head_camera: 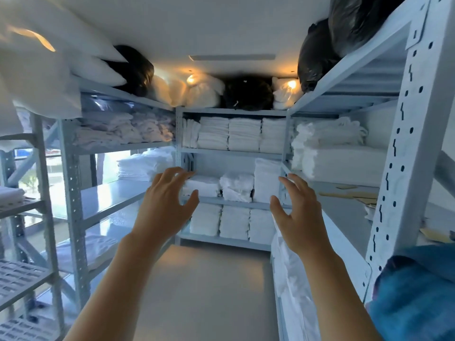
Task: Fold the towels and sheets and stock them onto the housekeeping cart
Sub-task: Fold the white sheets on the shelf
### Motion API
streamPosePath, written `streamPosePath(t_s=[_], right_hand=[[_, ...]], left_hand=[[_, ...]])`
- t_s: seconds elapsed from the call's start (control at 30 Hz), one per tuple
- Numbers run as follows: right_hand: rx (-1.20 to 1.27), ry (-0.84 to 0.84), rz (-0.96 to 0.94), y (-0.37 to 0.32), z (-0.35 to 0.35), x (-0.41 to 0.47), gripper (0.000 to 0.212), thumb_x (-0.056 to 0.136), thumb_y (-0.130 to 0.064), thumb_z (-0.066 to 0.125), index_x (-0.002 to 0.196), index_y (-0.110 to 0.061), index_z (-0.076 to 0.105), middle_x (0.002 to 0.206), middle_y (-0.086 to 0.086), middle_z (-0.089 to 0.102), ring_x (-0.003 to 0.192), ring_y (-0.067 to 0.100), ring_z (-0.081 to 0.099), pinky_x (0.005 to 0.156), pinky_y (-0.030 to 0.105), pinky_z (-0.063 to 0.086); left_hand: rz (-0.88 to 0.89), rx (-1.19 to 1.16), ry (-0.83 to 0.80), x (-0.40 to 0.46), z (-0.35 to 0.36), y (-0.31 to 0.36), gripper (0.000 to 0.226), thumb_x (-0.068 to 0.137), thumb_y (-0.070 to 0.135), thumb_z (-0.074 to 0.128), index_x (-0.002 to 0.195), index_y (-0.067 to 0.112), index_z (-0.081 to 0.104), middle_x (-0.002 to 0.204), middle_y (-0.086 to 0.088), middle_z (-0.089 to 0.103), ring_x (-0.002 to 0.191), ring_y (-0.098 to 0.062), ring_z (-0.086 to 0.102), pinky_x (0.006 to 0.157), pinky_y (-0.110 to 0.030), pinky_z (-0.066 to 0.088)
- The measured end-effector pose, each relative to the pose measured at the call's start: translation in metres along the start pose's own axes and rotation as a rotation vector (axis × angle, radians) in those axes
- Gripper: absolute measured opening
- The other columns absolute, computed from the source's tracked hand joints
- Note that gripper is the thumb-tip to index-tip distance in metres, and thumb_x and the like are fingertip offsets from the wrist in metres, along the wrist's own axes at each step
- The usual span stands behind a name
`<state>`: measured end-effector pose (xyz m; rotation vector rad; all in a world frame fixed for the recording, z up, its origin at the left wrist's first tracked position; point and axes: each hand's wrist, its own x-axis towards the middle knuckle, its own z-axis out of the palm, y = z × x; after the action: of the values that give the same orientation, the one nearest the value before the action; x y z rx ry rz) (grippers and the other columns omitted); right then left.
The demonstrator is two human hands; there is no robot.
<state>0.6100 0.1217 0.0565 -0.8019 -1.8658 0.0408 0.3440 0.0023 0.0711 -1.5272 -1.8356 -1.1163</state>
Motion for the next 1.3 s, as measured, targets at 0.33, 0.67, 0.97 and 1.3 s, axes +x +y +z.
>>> streamPosePath(t_s=[0.33, 0.67, 0.97, 1.3], right_hand=[[-0.019, -0.096, -0.023, 0.087, 0.087, 0.055, 0.054, 0.098, -0.045, 0.053, 0.146, -0.021, 0.052, 0.16, -0.001, 0.039, 0.148, 0.02, 0.034, 0.117, 0.05, 0.033], [-0.099, -0.201, -0.045, 0.131, 0.232, 0.121, 0.056, 0.099, -0.042, 0.057, 0.151, -0.024, 0.047, 0.164, -0.002, 0.033, 0.152, 0.019, 0.025, 0.123, 0.054, 0.023], [-0.145, -0.231, 0.014, 0.156, 0.377, 0.228, 0.055, 0.099, -0.046, 0.054, 0.149, -0.023, 0.049, 0.162, -0.002, 0.035, 0.15, 0.017, 0.029, 0.123, 0.05, 0.026], [-0.139, -0.25, 0.123, 0.192, 0.48, 0.284, 0.052, 0.1, -0.04, 0.057, 0.149, -0.024, 0.049, 0.16, -0.003, 0.037, 0.148, 0.016, 0.031, 0.119, 0.05, 0.031]], left_hand=[[-0.01, 0.086, -0.011, 0.043, 0.091, -0.042, 0.047, 0.095, 0.042, 0.061, 0.14, 0.028, 0.056, 0.147, 0.004, 0.051, 0.136, -0.021, 0.044, 0.111, -0.042, 0.039], [-0.054, 0.075, -0.041, 0.104, 0.211, -0.149, 0.048, 0.097, 0.042, 0.06, 0.141, 0.024, 0.057, 0.149, 0.002, 0.052, 0.14, -0.025, 0.044, 0.115, -0.049, 0.039], [-0.044, -0.022, -0.094, 0.222, 0.318, -0.264, 0.048, 0.095, 0.045, 0.055, 0.138, 0.024, 0.059, 0.147, 0.003, 0.052, 0.137, -0.023, 0.045, 0.112, -0.047, 0.041], [-0.056, -0.149, -0.173, 0.287, 0.413, -0.35, 0.043, 0.097, 0.036, 0.063, 0.138, 0.022, 0.061, 0.144, 0.0, 0.055, 0.132, -0.025, 0.05, 0.109, -0.049, 0.044]])
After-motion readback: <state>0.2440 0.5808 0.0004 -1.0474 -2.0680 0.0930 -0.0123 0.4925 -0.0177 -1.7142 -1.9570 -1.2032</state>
